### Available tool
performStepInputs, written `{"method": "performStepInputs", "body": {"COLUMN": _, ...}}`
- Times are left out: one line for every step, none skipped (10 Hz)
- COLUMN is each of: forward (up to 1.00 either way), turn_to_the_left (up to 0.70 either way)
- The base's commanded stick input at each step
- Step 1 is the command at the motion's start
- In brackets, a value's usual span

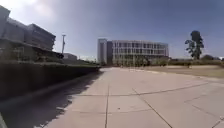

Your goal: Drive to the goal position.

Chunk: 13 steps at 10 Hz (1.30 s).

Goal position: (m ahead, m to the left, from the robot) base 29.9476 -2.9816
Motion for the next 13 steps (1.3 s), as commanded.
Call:
{"method": "performStepInputs", "body": {"forward": 1.0, "turn_to_the_left": 0.0}}
{"method": "performStepInputs", "body": {"forward": 1.0, "turn_to_the_left": 0.0}}
{"method": "performStepInputs", "body": {"forward": 1.0, "turn_to_the_left": 0.0}}
{"method": "performStepInputs", "body": {"forward": 1.0, "turn_to_the_left": 0.0}}
{"method": "performStepInputs", "body": {"forward": 1.0, "turn_to_the_left": 0.0}}
{"method": "performStepInputs", "body": {"forward": 1.0, "turn_to_the_left": 0.0}}
{"method": "performStepInputs", "body": {"forward": 1.0, "turn_to_the_left": 0.0}}
{"method": "performStepInputs", "body": {"forward": 1.0, "turn_to_the_left": 0.0}}
{"method": "performStepInputs", "body": {"forward": 1.0, "turn_to_the_left": 0.0}}
{"method": "performStepInputs", "body": {"forward": 1.0, "turn_to_the_left": 0.0}}
{"method": "performStepInputs", "body": {"forward": 1.0, "turn_to_the_left": 0.0}}
{"method": "performStepInputs", "body": {"forward": 1.0, "turn_to_the_left": 0.0}}
{"method": "performStepInputs", "body": {"forward": 1.0, "turn_to_the_left": 0.0}}
